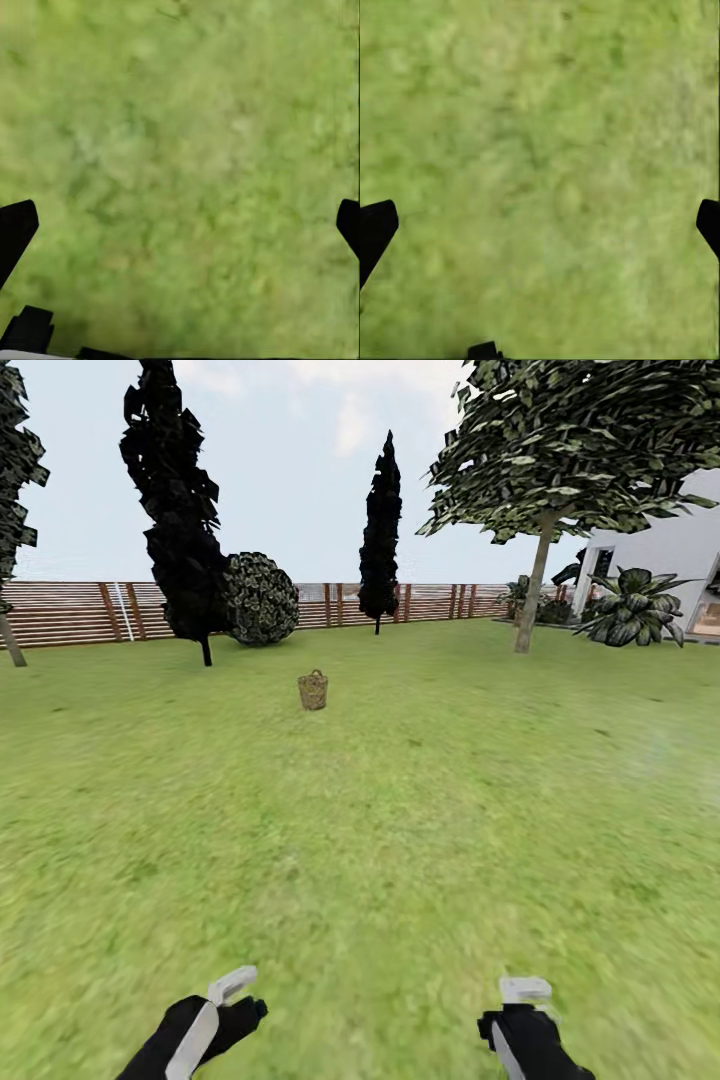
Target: Take the three Easter eggs out of the wicker basket on the lawn in the garden, then place them on the lawn next to a single tree (choose any tree) so that all three eggs are next to the same tree and none are left in the basket.
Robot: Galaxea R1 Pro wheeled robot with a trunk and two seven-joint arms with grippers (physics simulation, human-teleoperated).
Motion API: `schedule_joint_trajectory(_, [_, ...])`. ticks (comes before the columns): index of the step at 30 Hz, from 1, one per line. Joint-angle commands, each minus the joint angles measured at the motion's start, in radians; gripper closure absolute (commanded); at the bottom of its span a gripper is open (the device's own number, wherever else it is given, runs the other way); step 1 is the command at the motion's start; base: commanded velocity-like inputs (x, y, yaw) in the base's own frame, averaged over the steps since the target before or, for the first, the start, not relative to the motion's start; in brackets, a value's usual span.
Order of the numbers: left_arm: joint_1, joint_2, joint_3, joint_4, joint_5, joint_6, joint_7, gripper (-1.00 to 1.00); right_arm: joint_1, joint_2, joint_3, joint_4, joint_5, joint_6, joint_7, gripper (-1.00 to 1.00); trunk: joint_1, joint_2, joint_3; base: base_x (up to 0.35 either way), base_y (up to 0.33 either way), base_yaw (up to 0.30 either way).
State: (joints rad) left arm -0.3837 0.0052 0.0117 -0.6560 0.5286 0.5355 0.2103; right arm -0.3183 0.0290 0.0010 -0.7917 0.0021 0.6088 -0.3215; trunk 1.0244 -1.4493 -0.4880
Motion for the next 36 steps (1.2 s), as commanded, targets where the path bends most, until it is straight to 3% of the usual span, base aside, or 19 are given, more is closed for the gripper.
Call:
schedule_joint_trajectory(1, [-0.039,-0.005,0.000,0.022,0.041,0.004,0.015,-1.00,-0.067,0.007,0.000,0.058,-0.004,0.004,-0.025,-1.00,0.001,-0.001,-0.002,0.343,0.000,0.000])
schedule_joint_trajectory(4, [-0.134,-0.016,0.000,0.083,0.086,-0.002,0.020,-1.00,-0.228,0.017,0.000,0.186,-0.036,-0.002,-0.049,-1.00,0.001,-0.001,-0.002,0.343,0.000,0.000])
schedule_joint_trajectory(8, [-0.189,-0.042,-0.005,0.112,0.081,-0.006,0.017,-1.00,-0.327,0.020,0.002,0.237,-0.082,-0.043,-0.054,-1.00,0.001,-0.001,-0.002,0.343,0.000,0.000])
schedule_joint_trajectory(11, [-0.198,-0.050,-0.009,0.137,0.057,-0.021,0.016,-1.00,-0.346,0.019,0.009,0.237,-0.084,-0.095,-0.054,-1.00,0.001,-0.001,-0.002,0.343,0.000,0.000])
schedule_joint_trajectory(14, [-0.203,-0.075,-0.010,0.093,0.020,-0.090,0.021,-1.00,-0.357,0.017,0.057,0.188,-0.085,-0.101,-0.055,-1.00,0.001,-0.001,-0.002,0.343,0.000,0.000])
schedule_joint_trajectory(17, [-0.204,-0.084,-0.011,0.073,-0.027,-0.114,0.022,-1.00,-0.366,0.017,0.074,0.213,-0.085,-0.110,-0.055,-1.00,0.001,-0.001,-0.002,0.343,0.000,0.000])
schedule_joint_trajectory(20, [-0.204,-0.084,-0.008,0.076,-0.074,-0.122,0.023,-1.00,-0.374,-0.012,0.078,0.234,-0.091,-0.132,-0.054,-1.00,0.001,-0.001,-0.002,0.343,0.000,0.000])
schedule_joint_trajectory(24, [-0.204,-0.087,-0.010,0.082,-0.091,-0.124,0.022,-1.00,-0.376,-0.018,0.097,0.248,-0.088,-0.250,-0.054,-1.00,0.001,-0.001,-0.002,0.343,0.000,0.000])
schedule_joint_trajectory(29, [-0.204,-0.091,-0.011,0.096,-0.093,-0.134,0.016,-1.00,-0.377,-0.022,0.229,0.312,-0.096,-0.285,-0.052,-1.00,0.001,-0.001,-0.002,0.343,0.000,0.000])
schedule_joint_trajectory(31, [-0.204,-0.090,-0.012,0.103,-0.093,-0.152,0.016,-1.00,-0.377,-0.030,0.239,0.320,-0.122,-0.269,-0.030,-1.00,0.001,-0.001,-0.002,0.343,0.000,0.000])
schedule_joint_trajectory(32, [-0.204,-0.089,-0.012,0.105,-0.094,-0.166,0.016,-1.00,-0.377,-0.048,0.227,0.303,-0.176,-0.175,0.022,-1.00,0.001,-0.001,-0.002,0.343,0.000,0.000])
schedule_joint_trajectory(34, [-0.204,-0.086,-0.012,0.110,-0.097,-0.182,0.016,-1.00,-0.377,-0.066,0.218,0.261,-0.234,-0.038,0.106,-1.00,0.001,-0.001,-0.002,0.343,0.000,0.000])
schedule_joint_trajectory(36, [-0.204,-0.086,-0.012,0.112,-0.101,-0.187,0.017,-1.00,-0.377,-0.073,0.218,0.200,-0.250,0.040,0.188,-1.00,0.001,-0.001,-0.002,0.343,0.000,0.000])
